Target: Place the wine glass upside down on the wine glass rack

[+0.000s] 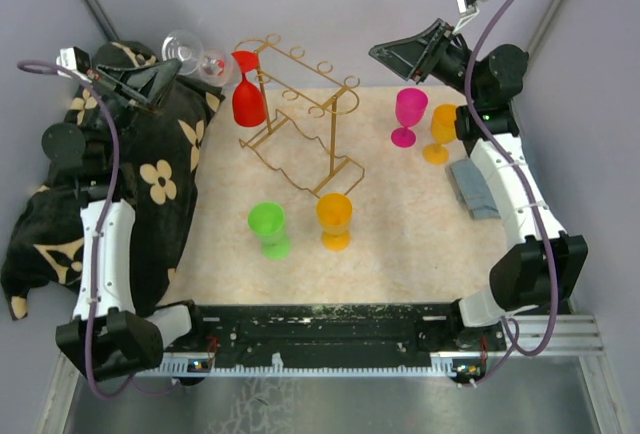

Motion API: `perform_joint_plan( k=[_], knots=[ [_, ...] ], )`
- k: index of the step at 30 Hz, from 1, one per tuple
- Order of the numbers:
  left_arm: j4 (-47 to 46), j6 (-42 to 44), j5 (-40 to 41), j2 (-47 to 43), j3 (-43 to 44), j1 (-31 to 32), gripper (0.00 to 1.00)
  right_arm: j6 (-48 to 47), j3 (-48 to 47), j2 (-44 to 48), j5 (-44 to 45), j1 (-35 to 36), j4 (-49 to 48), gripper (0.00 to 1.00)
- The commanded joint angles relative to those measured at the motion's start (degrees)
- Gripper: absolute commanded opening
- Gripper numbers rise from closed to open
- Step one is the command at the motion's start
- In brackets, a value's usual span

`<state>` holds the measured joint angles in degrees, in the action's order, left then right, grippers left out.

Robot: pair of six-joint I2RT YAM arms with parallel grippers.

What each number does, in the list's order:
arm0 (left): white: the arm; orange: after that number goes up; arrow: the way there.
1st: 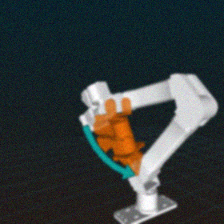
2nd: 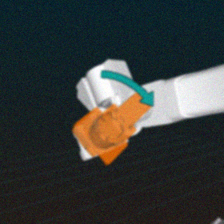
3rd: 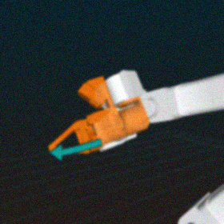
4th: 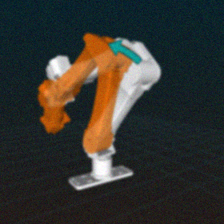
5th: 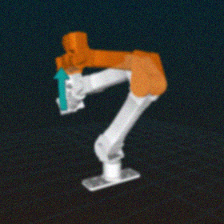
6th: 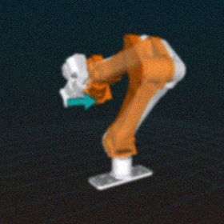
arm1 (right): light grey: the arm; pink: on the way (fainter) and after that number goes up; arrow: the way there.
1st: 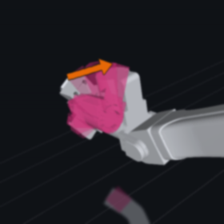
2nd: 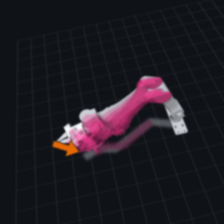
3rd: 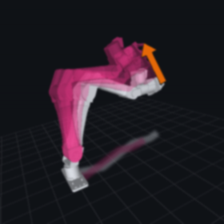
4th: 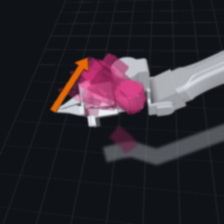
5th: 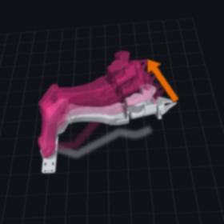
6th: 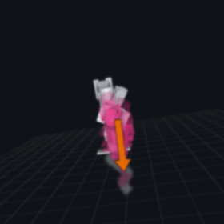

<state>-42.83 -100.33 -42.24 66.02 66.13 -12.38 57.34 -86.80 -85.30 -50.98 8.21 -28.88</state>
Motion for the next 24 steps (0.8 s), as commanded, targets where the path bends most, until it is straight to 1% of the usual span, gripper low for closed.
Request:
perform_joint_plan(
  k=[1,5,12,20,24],
  knots=[
    [18.4,8.4,2.5,-3.6,2.9,-0.4,0.0,-2.3,-3.1,2.8,1.6,0.1,1.2,0.44],
    [28.1,9.6,3.3,-4.5,3.9,-0.4,0.0,-2.6,-3.6,2.5,2.0,0.1,2.4,0.44],
    [40.4,13.1,3.0,-3.4,6.1,0.4,0.0,-5.2,-3.6,3.3,3.5,0.1,6.7,0.43],
    [45.1,16.1,3.8,0.0,7.7,4.4,0.0,-5.8,-2.6,4.2,4.4,0.0,7.9,0.43],
    [45.0,16.5,4.8,1.9,7.6,6.8,0.0,-6.3,-2.1,4.5,4.7,0.0,8.7,0.43]
  ],
)
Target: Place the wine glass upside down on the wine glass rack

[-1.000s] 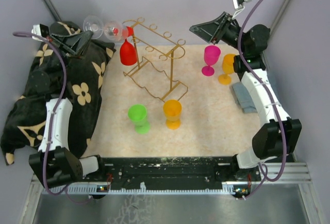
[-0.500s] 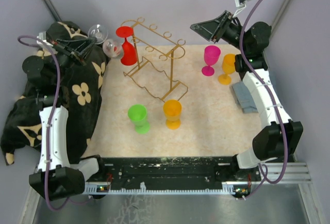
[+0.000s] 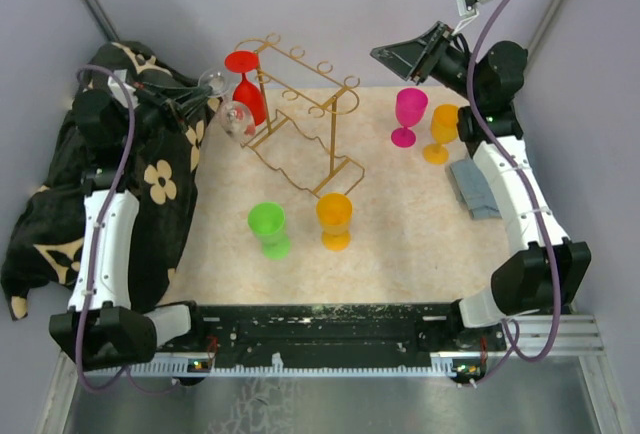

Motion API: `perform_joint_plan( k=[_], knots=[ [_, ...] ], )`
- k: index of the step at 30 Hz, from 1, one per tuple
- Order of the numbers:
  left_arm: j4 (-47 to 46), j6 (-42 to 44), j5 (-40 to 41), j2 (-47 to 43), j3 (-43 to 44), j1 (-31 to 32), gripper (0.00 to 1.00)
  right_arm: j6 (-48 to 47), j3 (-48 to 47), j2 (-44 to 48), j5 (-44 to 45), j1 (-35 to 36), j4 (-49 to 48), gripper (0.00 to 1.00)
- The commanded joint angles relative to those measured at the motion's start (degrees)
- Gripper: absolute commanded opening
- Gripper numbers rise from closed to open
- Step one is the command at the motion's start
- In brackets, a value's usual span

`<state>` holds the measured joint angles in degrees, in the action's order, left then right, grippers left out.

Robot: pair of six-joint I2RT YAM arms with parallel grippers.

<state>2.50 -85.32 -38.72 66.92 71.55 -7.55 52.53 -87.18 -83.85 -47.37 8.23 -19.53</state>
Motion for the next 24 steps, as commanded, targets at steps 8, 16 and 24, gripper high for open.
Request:
perform_joint_plan(
  k=[8,16,24],
  knots=[
    [-0.7,4.2,3.9,6.0,4.8,6.9,0.0,-2.6,-1.9,3.7,1.7,0.0,1.2,0.43],
    [2.2,8.8,5.8,12.1,11.4,9.3,0.0,-3.8,-1.7,4.3,2.3,0.0,3.0,0.43],
    [0.2,9.4,5.9,15.9,11.4,10.2,0.0,-6.0,-2.4,4.5,3.1,0.0,6.1,0.43]
  ],
)
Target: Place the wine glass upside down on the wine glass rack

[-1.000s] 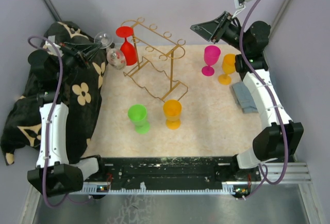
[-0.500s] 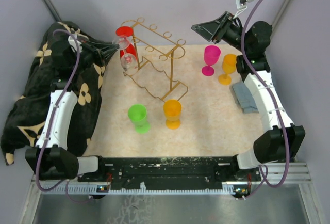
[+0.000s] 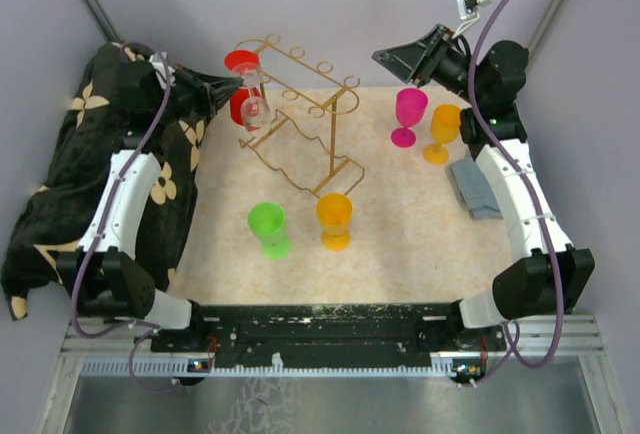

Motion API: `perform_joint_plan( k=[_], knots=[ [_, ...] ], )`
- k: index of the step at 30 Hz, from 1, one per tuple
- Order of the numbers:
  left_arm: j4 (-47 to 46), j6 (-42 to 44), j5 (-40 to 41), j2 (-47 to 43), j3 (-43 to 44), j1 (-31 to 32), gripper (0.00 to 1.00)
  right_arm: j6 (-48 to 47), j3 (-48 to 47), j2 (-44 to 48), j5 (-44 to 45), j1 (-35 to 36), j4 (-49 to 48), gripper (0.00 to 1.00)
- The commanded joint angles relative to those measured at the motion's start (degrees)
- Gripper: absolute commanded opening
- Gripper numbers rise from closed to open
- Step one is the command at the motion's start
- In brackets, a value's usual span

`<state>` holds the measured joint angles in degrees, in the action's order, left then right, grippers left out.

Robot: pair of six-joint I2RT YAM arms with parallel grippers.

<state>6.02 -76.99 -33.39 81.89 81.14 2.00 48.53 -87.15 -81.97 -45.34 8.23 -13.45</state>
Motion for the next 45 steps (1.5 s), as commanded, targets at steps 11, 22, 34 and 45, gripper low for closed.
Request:
perform_joint_plan(
  k=[11,22,34,45],
  knots=[
    [-5.0,1.3,0.4,5.0,4.3,2.8,0.0,-3.2,-2.3,2.3,1.7,0.0,1.4,0.44],
    [-5.1,2.1,1.6,5.7,5.9,3.3,0.0,-3.0,-2.1,1.5,1.7,0.0,1.2,0.43],
    [-4.2,3.5,2.0,8.4,6.4,5.0,0.0,-3.3,-1.7,2.1,1.6,0.0,1.5,0.43],
    [-3.7,4.7,2.3,6.6,3.7,5.4,0.1,-2.7,-0.8,2.4,1.6,0.0,0.8,0.43]
  ],
)
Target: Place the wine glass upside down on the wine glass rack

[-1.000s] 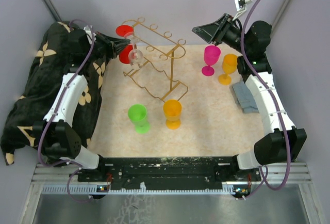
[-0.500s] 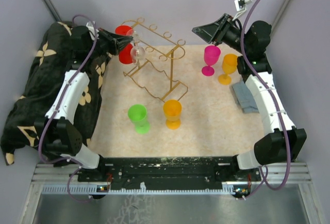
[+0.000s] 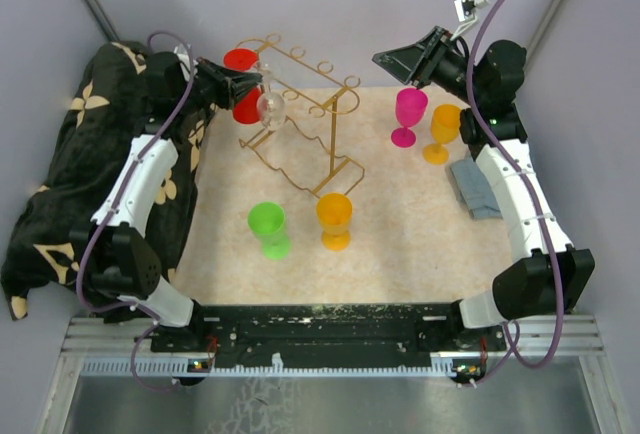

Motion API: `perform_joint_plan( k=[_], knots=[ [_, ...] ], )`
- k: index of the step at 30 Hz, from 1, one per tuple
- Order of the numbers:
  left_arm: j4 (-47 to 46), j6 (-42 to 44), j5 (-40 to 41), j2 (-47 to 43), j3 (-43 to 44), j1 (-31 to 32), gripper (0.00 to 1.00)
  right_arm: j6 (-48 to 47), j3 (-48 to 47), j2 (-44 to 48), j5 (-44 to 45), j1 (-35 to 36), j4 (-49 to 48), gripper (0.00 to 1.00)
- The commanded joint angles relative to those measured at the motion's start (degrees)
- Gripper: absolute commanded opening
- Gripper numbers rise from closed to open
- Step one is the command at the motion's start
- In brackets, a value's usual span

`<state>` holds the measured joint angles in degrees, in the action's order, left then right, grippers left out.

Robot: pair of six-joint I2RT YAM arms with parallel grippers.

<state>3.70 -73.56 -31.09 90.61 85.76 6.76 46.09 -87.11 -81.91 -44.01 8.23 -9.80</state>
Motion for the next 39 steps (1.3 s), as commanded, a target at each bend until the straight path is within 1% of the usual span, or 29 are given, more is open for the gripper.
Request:
perform_joint_plan(
  k=[1,3,8,9,13,23,30,32,34,39],
  knots=[
    [-1.3,1.4,0.1,-2.3,-1.1,0.7,0.12,-0.2,-0.8,2.4,0.2,0.0,-3.0,0.43],
    [-1.1,1.5,0.1,-2.7,-1.4,0.7,0.16,-0.1,-0.8,2.4,0.2,0.0,-3.0,0.43],
    [-1.1,1.7,0.0,-3.4,-2.1,0.7,0.22,0.1,-0.6,2.8,0.2,0.0,-3.0,0.43],
    [-1.2,1.6,-0.1,-3.6,-2.2,0.7,0.24,0.1,-0.5,2.8,0.2,0.0,-3.0,0.43],
    [-1.1,1.7,-0.4,-4.0,-2.2,0.7,0.29,0.1,-0.1,3.4,0.3,0.0,-2.9,0.43],
    [-1.1,1.9,-0.7,-6.3,-4.9,0.7,0.34,-0.3,0.8,4.4,0.7,0.0,-1.9,0.43],
    [-0.7,2.7,-0.8,-8.0,-6.1,0.8,0.34,-3.4,0.6,5.3,2.7,0.0,2.4,0.43],
    [-0.5,3.0,-1.1,-8.5,-6.3,0.8,0.34,-4.7,0.1,5.2,3.8,0.0,4.4,0.43],
    [-0.4,3.1,-1.7,-9.1,-6.6,0.8,0.35,-7.1,-1.1,4.8,6.3,0.0,9.8,0.43],
    [0.6,4.1,-2.5,-11.5,-6.7,0.7,0.37,-16.4,-7.2,1.5,17.7,0.0,26.3,0.43]
  ],
)
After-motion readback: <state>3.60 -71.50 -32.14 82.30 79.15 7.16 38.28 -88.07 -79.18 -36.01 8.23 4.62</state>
